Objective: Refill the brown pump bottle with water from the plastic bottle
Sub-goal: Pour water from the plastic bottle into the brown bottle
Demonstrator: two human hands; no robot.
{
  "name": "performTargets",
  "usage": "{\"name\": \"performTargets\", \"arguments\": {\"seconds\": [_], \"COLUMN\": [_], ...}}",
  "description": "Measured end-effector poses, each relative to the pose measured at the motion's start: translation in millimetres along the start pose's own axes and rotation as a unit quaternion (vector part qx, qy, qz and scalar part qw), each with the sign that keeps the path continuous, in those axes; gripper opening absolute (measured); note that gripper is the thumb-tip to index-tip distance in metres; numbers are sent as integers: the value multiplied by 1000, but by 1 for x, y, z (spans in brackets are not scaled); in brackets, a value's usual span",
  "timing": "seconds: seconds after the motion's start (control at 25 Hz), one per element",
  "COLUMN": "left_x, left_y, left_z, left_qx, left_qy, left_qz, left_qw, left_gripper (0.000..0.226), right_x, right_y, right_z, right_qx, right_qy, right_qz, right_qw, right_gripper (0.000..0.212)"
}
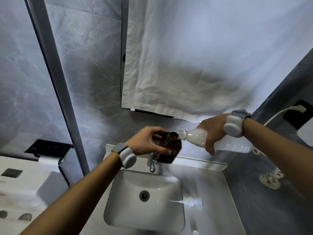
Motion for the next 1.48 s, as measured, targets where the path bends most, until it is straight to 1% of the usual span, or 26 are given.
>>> {"name": "performTargets", "arguments": {"seconds": [0.16,0.48,0.72,0.8,1.24,1.48], "left_x": [2,5,5,5,5,4], "left_y": [3,9,11,11,13,15], "left_z": [-1,3,6,7,9,11], "left_qx": [-1,-2,-6,-8,-11,-12], "left_qy": [-6,-6,-7,-7,-15,-14], "left_qz": [-2,-8,-6,-7,-12,-16], "left_qw": [1000,1000,1000,1000,1000,1000], "left_gripper": [55,54,55,55,57,57], "right_x": [1,3,2,3,3,2], "right_y": [4,6,5,6,2,2], "right_z": [2,6,9,8,12,14], "right_qx": [5,7,14,14,12,12], "right_qy": [-1,-1,-10,-8,-11,-16], "right_qz": [0,11,10,10,29,24], "right_qw": [1000,1000,1000,1000,999,1000], "right_gripper": [46,39,56,58,49,49]}}
Point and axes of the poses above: each hand's wrist, its own z-axis away from the middle knuckle, its own x-axis out of the palm, y = z × x, the point moved 2 cm from there along -z, towards the middle knuckle, and after that the axes turned 14 degrees about -z, right-handed, at the moved point
